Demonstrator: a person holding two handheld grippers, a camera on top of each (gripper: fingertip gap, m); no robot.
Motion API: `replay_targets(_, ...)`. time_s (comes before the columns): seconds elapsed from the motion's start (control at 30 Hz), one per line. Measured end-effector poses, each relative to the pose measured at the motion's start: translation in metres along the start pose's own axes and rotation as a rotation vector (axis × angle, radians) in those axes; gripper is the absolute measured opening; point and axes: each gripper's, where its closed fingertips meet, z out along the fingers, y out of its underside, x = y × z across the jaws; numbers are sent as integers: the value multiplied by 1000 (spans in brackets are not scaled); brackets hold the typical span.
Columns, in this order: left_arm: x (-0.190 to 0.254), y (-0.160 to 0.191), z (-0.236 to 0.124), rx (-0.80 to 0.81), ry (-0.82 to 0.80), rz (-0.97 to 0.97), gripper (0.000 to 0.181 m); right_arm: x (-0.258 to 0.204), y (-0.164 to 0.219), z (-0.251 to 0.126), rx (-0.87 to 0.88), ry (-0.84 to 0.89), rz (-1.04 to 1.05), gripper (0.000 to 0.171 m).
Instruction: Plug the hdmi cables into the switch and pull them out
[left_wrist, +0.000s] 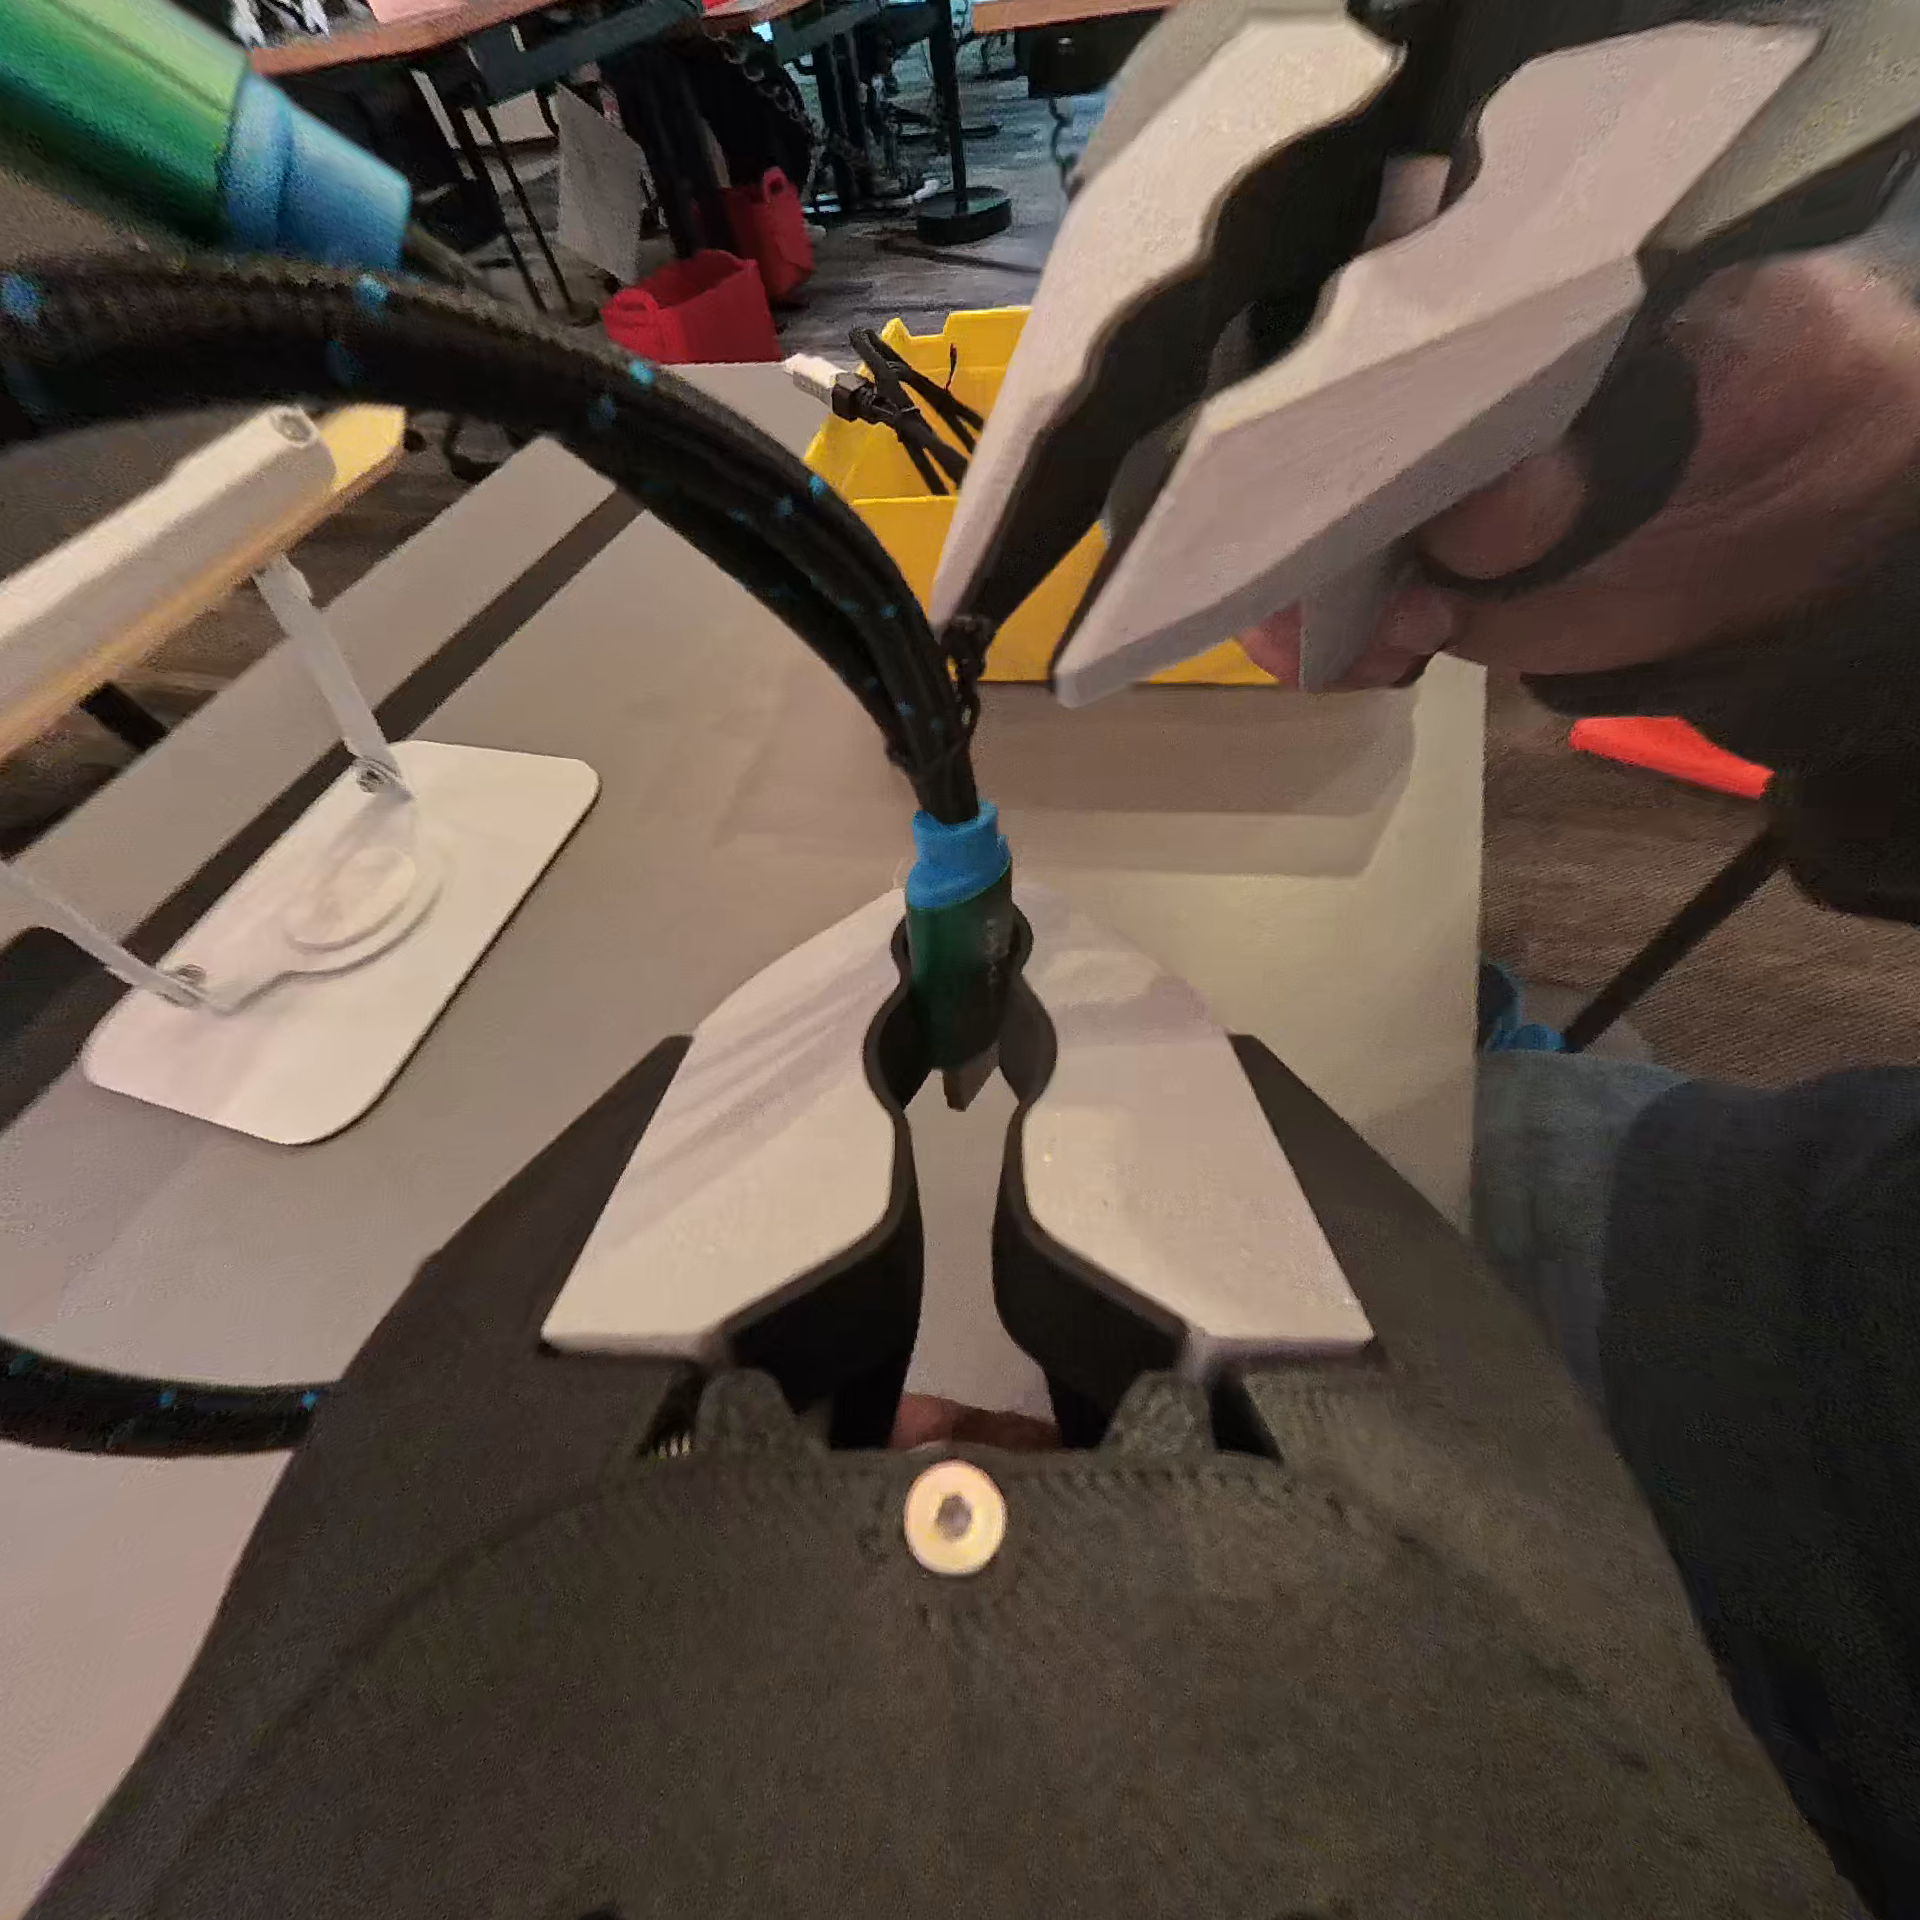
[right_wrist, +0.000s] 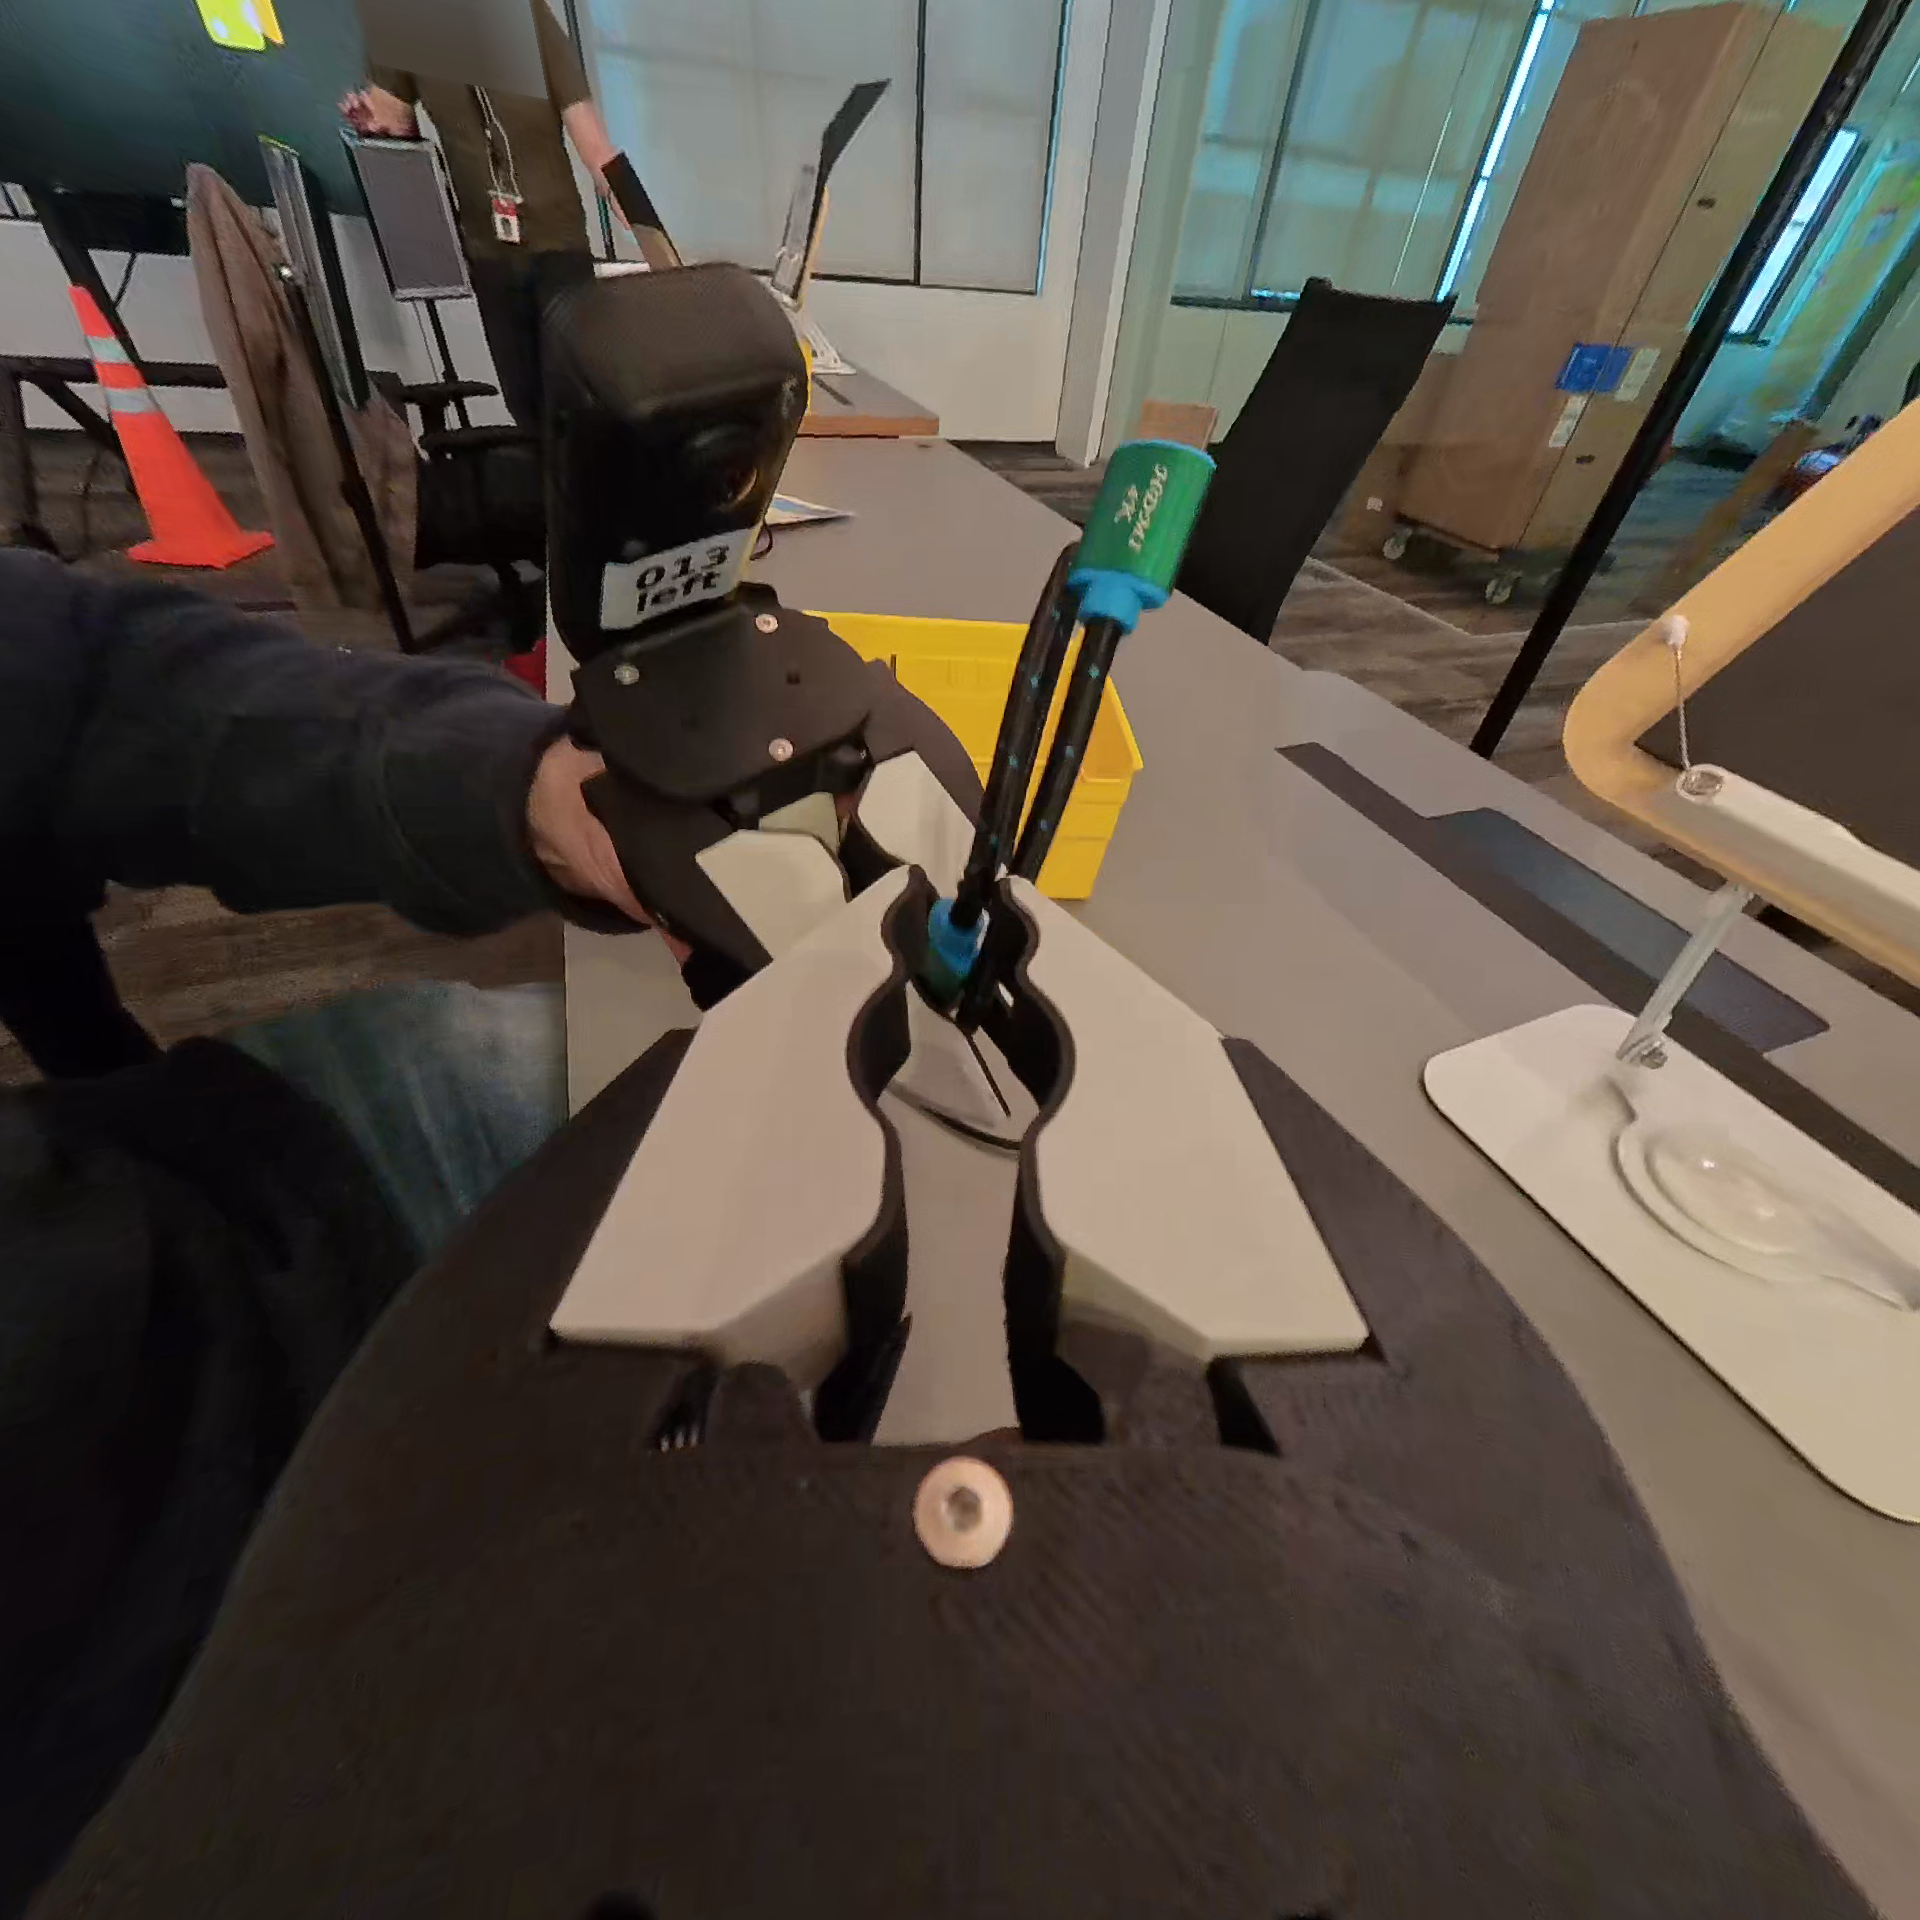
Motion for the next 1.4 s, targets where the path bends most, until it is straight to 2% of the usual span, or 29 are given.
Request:
replay_targets(0.23,-12,0,-3,-31,-116,108,9,4,-1,5,-19,65,27,3)
replay_targets(0.4,-15,-3,-5,-54,-158,118,9,2,-6,5,-17,103,-63,0)
replay_targets(0.5,-1,-12,-6,9,-5,-44,9,-5,-14,4,-22,111,-226,0)
replay_targets(0.63,23,-22,-11,80,273,-282,9,-13,-15,2,-117,147,-556,0)
replay_targets(0.77,32,-36,-13,176,365,-395,9,-16,-19,-7,-226,260,-852,0)
replay_targets(0.8,34,-39,-14,192,375,-407,9,-17,-19,-8,-230,270,-868,0)
replay_targets(0.9,32,-40,-13,190,321,-371,9,-16,-17,-14,-147,222,-717,0)
replay_targets(0.97,25,-34,-9,144,218,-282,9,-12,-13,-16,-100,153,-502,0)
replay_targets(1.07,11,-33,-9,136,58,-161,9,-6,-12,-19,-72,131,-337,0)
replay_targets(1.17,-6,-36,-16,143,-90,-60,9,-8,-15,-21,-14,60,-106,10)
replay_targets(1.3,-17,-39,-19,105,-263,147,9,-9,-19,-19,21,26,31,19)
replay_targets(1.4,-19,-39,-20,87,-337,240,9,-13,-24,-15,65,-7,121,16)
